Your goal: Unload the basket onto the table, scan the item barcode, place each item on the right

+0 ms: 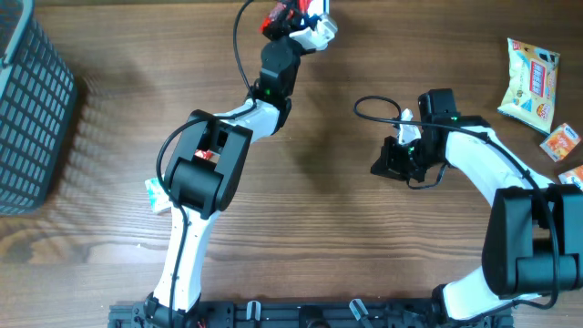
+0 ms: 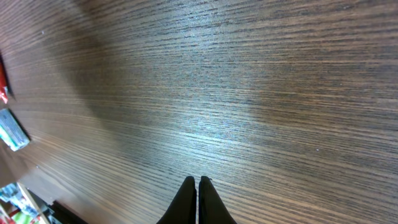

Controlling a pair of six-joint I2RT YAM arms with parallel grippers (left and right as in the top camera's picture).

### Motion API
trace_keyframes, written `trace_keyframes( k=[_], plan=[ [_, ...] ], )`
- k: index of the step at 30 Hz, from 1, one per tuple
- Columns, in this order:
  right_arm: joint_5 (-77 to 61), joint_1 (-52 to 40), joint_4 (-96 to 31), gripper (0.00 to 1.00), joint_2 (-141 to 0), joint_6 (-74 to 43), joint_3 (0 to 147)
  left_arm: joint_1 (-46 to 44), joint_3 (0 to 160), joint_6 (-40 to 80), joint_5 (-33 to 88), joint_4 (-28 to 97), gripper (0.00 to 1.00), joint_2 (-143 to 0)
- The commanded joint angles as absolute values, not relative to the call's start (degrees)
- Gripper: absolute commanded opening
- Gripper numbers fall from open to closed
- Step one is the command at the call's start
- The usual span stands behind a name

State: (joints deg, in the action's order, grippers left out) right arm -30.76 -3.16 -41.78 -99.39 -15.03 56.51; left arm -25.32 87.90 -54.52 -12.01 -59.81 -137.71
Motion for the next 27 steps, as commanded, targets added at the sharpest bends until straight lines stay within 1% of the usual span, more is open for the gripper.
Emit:
trace_keyframes(
  k=[1, 8, 10, 12, 13, 16, 19, 21, 23, 27],
  plan=[
    [-30.44, -3.14, -41.91, 0.04, -98.06, -13.74, 57.17, -26.98, 89.08, -48.42, -17.26, -65.21, 0.04, -136.51],
    [-30.89, -3.14, -42.89, 0.04, -97.95, -13.50, 57.17, -29.54, 89.89, -26.00, -31.18, -64.69, 0.04, -133.78],
    [-31.40, -2.96, -42.85, 0.04, -97.45, -13.56, 57.19, -30.65, 89.89, -19.99, -32.25, -60.38, 0.04, -131.68],
    [-31.97, -1.98, -43.00, 0.04, -96.27, -13.61, 57.76, -31.86, 89.89, -12.49, -31.00, -51.70, 0.04, -128.66],
    [-31.94, -1.13, -43.35, 0.04, -95.42, -13.63, 58.28, -32.36, 89.89, -8.40, -28.49, -46.02, 0.04, -127.00],
    [-31.92, 3.14, -45.58, 0.04, -91.70, -12.99, 60.62, -32.95, 89.89, 1.76, -14.48, -29.69, 0.05, -121.82],
    [-30.87, 8.93, -49.78, 0.04, -87.55, -10.85, 63.70, -32.88, 89.89, 10.46, -6.17, -20.64, 0.04, -118.17],
    [-27.62, 13.85, -53.89, 0.04, -84.82, -10.13, 66.67, -32.88, 89.89, 13.47, -2.31, -15.40, 0.04, -116.16],
    [-27.00, 18.92, -57.76, 0.04, -81.82, -8.97, 69.95, -32.95, 89.89, 15.38, 4.60, -9.50, 0.04, -114.63],
    [-26.98, 23.92, -59.00, 0.04, -76.64, -8.62, 72.12, -33.61, 89.89, 22.31, 20.12, 1.30, 0.04, -114.15]
  ],
)
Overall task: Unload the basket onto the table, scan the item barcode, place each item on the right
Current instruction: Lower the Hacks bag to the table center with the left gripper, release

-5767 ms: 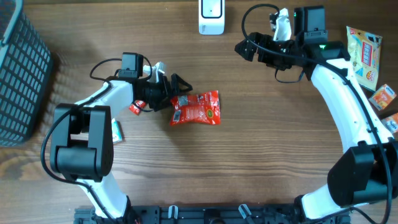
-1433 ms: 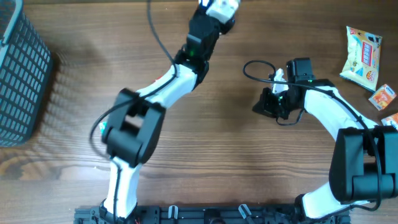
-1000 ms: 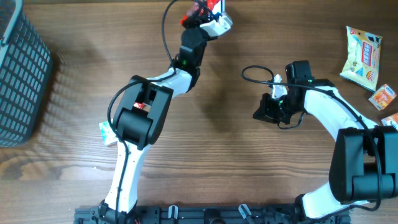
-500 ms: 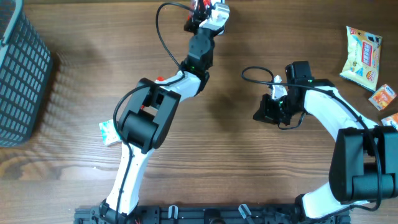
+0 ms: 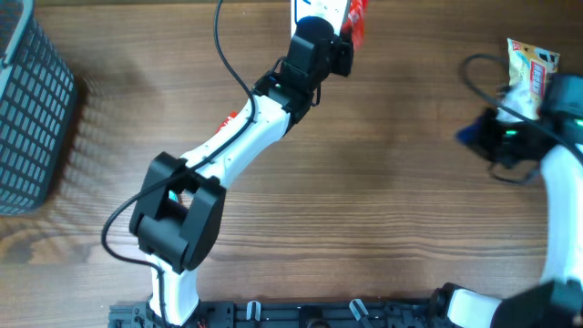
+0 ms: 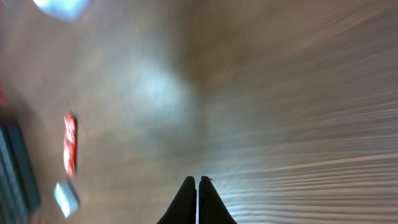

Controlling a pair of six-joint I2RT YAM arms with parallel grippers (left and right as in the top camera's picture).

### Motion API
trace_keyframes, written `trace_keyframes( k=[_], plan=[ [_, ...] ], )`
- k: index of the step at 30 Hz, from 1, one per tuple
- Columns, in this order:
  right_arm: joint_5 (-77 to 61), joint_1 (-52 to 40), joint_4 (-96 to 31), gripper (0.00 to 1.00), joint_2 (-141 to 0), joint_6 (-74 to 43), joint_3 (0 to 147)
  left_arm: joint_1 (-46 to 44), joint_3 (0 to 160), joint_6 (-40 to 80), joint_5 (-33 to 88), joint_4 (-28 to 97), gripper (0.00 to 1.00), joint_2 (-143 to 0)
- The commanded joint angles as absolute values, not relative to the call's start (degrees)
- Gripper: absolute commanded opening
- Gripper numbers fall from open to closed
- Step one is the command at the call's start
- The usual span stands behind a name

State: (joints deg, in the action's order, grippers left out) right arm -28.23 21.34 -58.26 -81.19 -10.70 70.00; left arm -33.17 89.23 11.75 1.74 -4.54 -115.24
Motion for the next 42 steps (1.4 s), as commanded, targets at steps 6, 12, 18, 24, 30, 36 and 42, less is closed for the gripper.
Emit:
trace_keyframes(
  k=[6, 12, 18, 24, 30, 36, 42],
  plan=[
    [-26.96, 24.45, -59.24, 0.04, -72.86, -9.50, 72.12, -37.91, 89.86, 29.43, 27.35, 19.55, 0.04, -117.73],
    [-27.00, 24.40, -60.58, 0.04, -72.88, -9.56, 72.10, -44.49, 89.86, 32.71, 29.52, 25.26, 0.04, -120.57],
    [-27.49, 24.40, -61.41, 0.04, -72.90, -9.37, 72.10, -49.25, 89.86, 33.50, 30.00, 25.80, 0.20, -120.73],
    [-29.43, 24.40, -62.04, 0.41, -72.90, -9.06, 72.05, -48.71, 89.86, 33.47, 29.95, 25.91, 0.85, -120.73],
    [-29.43, 24.38, -63.81, 0.62, -72.93, -8.99, 71.88, -43.97, 89.89, 33.52, 30.24, 25.54, 1.00, -119.57],
    [-29.61, 22.15, -65.47, 0.70, -73.63, -9.21, 71.88, -37.08, 89.93, 33.50, 30.20, 23.62, 1.00, -113.19],
    [-29.58, 17.19, -65.01, 0.81, -74.98, -12.29, 70.08, -29.21, 89.93, 33.50, 30.17, 25.47, 1.00, -106.08]
  ],
)
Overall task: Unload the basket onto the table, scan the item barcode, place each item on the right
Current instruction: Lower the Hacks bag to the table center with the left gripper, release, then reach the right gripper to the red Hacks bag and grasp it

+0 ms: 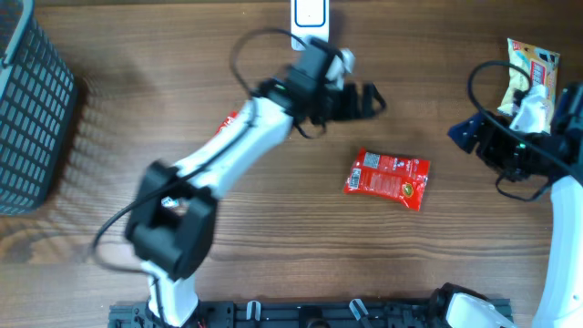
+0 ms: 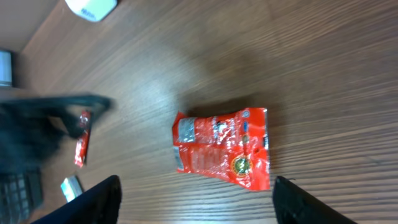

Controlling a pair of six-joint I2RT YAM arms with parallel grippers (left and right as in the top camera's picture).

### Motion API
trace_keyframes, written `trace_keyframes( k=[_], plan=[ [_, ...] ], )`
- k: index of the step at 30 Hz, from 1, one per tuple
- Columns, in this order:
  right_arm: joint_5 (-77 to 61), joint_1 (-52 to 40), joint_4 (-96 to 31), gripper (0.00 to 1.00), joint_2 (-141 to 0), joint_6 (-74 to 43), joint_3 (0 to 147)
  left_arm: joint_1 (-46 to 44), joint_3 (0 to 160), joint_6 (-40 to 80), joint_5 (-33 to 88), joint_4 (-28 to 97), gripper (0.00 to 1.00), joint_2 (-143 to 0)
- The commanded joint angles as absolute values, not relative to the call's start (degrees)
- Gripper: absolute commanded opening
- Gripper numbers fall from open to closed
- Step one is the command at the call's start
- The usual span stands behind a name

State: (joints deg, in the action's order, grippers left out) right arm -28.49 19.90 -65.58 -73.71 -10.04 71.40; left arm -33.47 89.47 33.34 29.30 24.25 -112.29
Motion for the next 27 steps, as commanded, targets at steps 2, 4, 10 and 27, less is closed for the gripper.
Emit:
trace_keyframes(
  k=[2, 4, 10, 27],
  plan=[
    [-29.58, 14.74, -64.07, 0.81, -75.64, -13.19, 68.51, -26.13, 89.93, 33.47, 30.15, 28.08, 1.00, -104.31],
    [-29.58, 12.19, -63.13, 0.81, -76.18, -14.15, 66.61, -23.14, 89.93, 33.50, 29.45, 31.27, 1.00, -103.00],
    [-22.22, 0.58, -58.19, 0.82, -79.46, -24.14, 60.12, -11.94, 89.93, 33.50, 22.41, 48.18, 1.00, -101.19],
    [-8.60, -14.31, -54.72, 0.77, -91.53, -66.85, 53.93, -5.39, 89.91, 33.26, 9.74, 64.36, 1.00, -101.25]
  ],
)
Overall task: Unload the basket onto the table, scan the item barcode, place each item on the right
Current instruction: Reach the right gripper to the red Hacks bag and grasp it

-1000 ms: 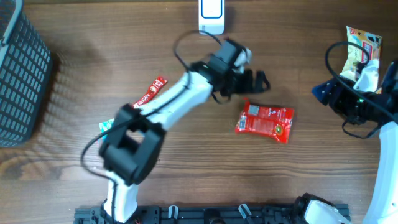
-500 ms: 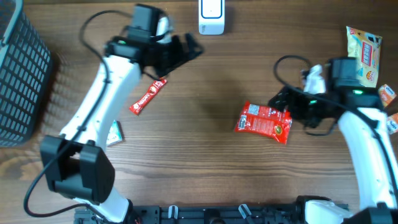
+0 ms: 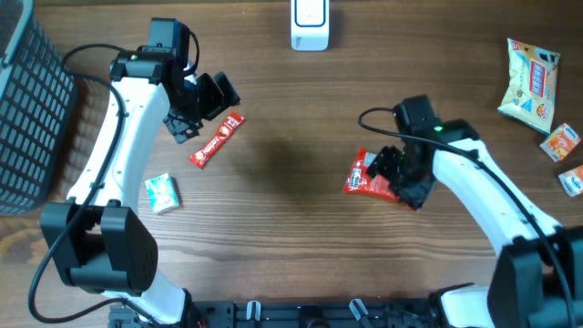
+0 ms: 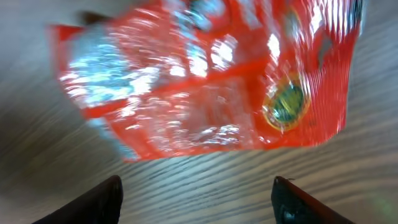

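Note:
The red snack packet [image 3: 363, 177] lies flat on the table right of centre and fills the right wrist view [image 4: 205, 74]. My right gripper [image 3: 401, 175] is low over its right part. The right gripper [image 4: 196, 186] is open wide, with one dark fingertip [image 4: 102, 196] at each bottom corner and the packet just beyond them, ungripped. The white scanner [image 3: 310, 23] stands at the far edge, top centre. My left gripper [image 3: 202, 105] hangs at the left, open and empty, just above a red bar [image 3: 217, 138].
A dark mesh basket [image 3: 27, 100] stands at the far left. A small white-green pack [image 3: 162, 193] lies near the left arm. At the right edge lie a yellow snack bag [image 3: 531, 82] and two small orange packs [image 3: 560, 141].
My right gripper was at the far right, well away from the red packet, and is now close over it, still open. My left gripper was near the scanner and is now over the red bar.
First my left gripper held the red packet up by the scanner while the right one was shut at mid table. Then the right arm was at the far right. Later the packet lay on the table, both grippers open. Now the right gripper is over it.

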Controlling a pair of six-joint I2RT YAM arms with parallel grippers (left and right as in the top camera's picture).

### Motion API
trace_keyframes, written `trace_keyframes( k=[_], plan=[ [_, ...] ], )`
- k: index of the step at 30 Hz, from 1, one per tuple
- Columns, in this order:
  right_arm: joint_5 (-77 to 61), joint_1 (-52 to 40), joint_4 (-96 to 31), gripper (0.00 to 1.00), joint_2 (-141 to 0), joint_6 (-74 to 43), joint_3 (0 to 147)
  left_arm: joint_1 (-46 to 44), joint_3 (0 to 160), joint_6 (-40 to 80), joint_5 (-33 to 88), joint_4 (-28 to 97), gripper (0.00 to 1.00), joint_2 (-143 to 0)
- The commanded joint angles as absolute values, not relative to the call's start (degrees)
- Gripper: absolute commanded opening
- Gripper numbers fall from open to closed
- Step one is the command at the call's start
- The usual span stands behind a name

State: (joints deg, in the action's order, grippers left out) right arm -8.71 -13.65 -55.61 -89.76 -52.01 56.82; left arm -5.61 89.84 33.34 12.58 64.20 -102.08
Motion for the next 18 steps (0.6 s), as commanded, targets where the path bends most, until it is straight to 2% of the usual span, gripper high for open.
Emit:
trace_keyframes(
  k=[1, 5, 6, 7, 18],
  plan=[
    [-8.60, -14.28, -53.45, 0.77, -91.53, -69.04, 53.34, -5.39, 89.91, 33.26, 9.74, 64.38, 1.00, -101.27],
    [-8.60, -14.28, -49.25, 0.80, -91.53, -72.55, 52.90, -5.39, 89.91, 33.23, 9.72, 64.38, 1.00, -101.27],
    [-8.60, -14.28, -48.93, 0.91, -91.53, -73.71, 52.90, -5.39, 89.91, 33.23, 9.69, 64.38, 1.00, -101.27],
    [-8.54, -14.28, -48.40, 0.95, -91.57, -75.64, 52.90, -5.39, 89.91, 33.23, 9.69, 64.38, 1.00, -101.25],
    [-8.73, -14.31, -46.13, 0.95, -96.09, -84.16, 52.88, -5.39, 89.91, 33.23, 9.69, 64.62, 1.00, -101.27]
  ],
)
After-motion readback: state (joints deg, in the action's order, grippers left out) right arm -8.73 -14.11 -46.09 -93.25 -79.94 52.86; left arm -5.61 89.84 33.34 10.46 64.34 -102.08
